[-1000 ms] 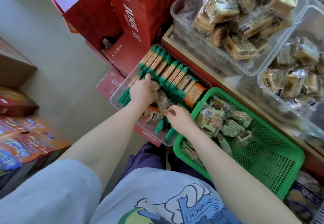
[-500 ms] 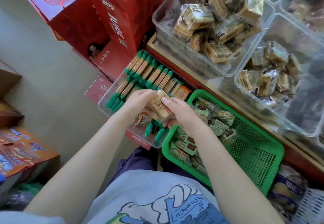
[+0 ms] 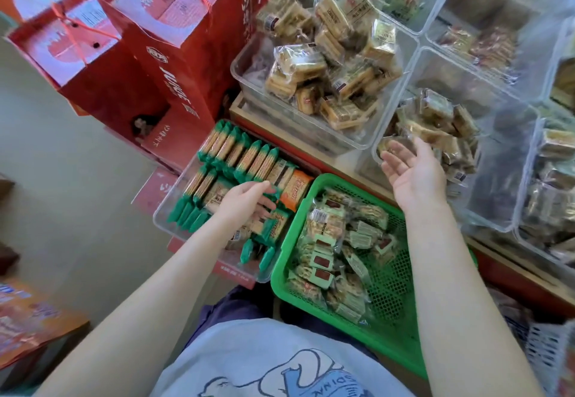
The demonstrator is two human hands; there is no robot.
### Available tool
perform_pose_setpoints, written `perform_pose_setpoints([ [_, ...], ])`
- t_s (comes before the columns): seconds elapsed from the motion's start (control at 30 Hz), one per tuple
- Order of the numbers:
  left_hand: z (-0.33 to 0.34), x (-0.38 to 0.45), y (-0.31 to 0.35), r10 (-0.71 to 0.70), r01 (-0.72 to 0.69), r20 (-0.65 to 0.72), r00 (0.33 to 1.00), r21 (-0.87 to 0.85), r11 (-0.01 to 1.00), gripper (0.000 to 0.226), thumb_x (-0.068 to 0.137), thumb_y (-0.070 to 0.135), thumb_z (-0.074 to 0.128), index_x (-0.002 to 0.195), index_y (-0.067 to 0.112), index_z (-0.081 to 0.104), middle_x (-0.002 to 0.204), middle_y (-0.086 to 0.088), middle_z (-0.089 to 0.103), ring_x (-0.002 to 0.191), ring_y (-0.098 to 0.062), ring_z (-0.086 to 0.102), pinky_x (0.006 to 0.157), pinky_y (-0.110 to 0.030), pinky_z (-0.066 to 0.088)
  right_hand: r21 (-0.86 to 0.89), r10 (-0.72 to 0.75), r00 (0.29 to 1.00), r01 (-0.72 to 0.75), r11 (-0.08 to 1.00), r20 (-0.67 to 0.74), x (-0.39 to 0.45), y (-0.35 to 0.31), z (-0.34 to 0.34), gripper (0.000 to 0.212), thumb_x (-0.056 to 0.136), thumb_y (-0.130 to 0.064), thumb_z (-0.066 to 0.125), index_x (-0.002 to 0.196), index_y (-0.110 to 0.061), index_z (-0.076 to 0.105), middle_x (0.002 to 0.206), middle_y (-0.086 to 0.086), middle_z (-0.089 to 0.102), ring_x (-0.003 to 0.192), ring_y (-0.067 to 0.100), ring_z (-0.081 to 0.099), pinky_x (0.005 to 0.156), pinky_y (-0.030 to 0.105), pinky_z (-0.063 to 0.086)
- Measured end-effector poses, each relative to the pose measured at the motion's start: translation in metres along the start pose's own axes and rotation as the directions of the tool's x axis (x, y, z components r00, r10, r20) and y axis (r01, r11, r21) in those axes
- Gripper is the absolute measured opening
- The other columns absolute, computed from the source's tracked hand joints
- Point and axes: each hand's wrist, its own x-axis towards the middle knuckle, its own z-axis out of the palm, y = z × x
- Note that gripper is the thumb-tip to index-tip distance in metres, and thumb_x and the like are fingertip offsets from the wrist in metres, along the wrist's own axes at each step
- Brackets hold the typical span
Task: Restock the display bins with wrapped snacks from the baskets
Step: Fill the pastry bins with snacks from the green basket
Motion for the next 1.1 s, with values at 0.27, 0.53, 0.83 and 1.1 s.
perform_pose_setpoints([
  [0.27, -0.031, 0.03, -0.069, 0.051, 0.103, -0.261, 0.964, 0.544, 0.833, 0.043, 0.098, 0.034, 0.053, 0.138, 0.02, 0.054, 0.131, -0.005, 0.059, 0.1, -0.026, 0.064, 0.078, -0.041, 0.058, -0.556, 0.122, 0.939, 0.084, 0.827, 0.323, -0.032, 0.067, 0.037, 0.018, 0.105, -0.022, 0.048, 0.109, -0.01, 0.06, 0.084, 0.006, 0.072, 0.073, 0.021, 0.069, 0.07, 0.038, 0.056],
  [0.53, -0.038, 0.068, -0.096, 0.157, 0.125, -0.235, 0.959, 0.852, 0.508, 0.073, 0.087, 0.023, 0.065, 0.151, 0.025, 0.03, 0.132, -0.015, 0.051, 0.115, -0.035, 0.053, 0.086, -0.044, 0.053, -0.906, 0.486, 0.77, 0.297, 0.302, 0.414, -0.057, 0.18, 0.044, 0.013, 0.104, -0.036, 0.049, 0.098, -0.029, 0.058, 0.1, 0.0, 0.068, 0.082, 0.013, 0.069, 0.081, 0.036, 0.054],
  [0.83, -0.054, 0.023, -0.038, -0.181, 0.194, -0.13, 0.975, 0.095, 0.976, 0.03, 0.096, 0.038, 0.057, 0.123, 0.023, 0.059, 0.102, 0.002, 0.071, 0.077, -0.017, 0.072, 0.067, -0.027, 0.056, -0.871, 0.397, 0.788, 0.344, 0.351, 0.471, -0.057, 0.156, 0.036, 0.018, 0.103, -0.037, 0.049, 0.116, -0.029, 0.057, 0.106, -0.003, 0.065, 0.088, 0.015, 0.069, 0.086, 0.04, 0.056],
  [1.1, -0.03, -0.015, -0.016, -0.137, 0.227, 0.312, 0.94, -0.272, 0.935, 0.024, 0.097, 0.028, 0.046, 0.106, 0.01, 0.06, 0.094, -0.014, 0.069, 0.083, -0.027, 0.061, 0.068, -0.033, 0.043, -0.756, 0.297, 0.734, 0.428, 0.494, 0.61, -0.068, 0.106, 0.034, 0.032, 0.094, -0.049, 0.064, 0.122, -0.035, 0.059, 0.11, -0.011, 0.063, 0.095, -0.002, 0.059, 0.076, 0.019, 0.045],
])
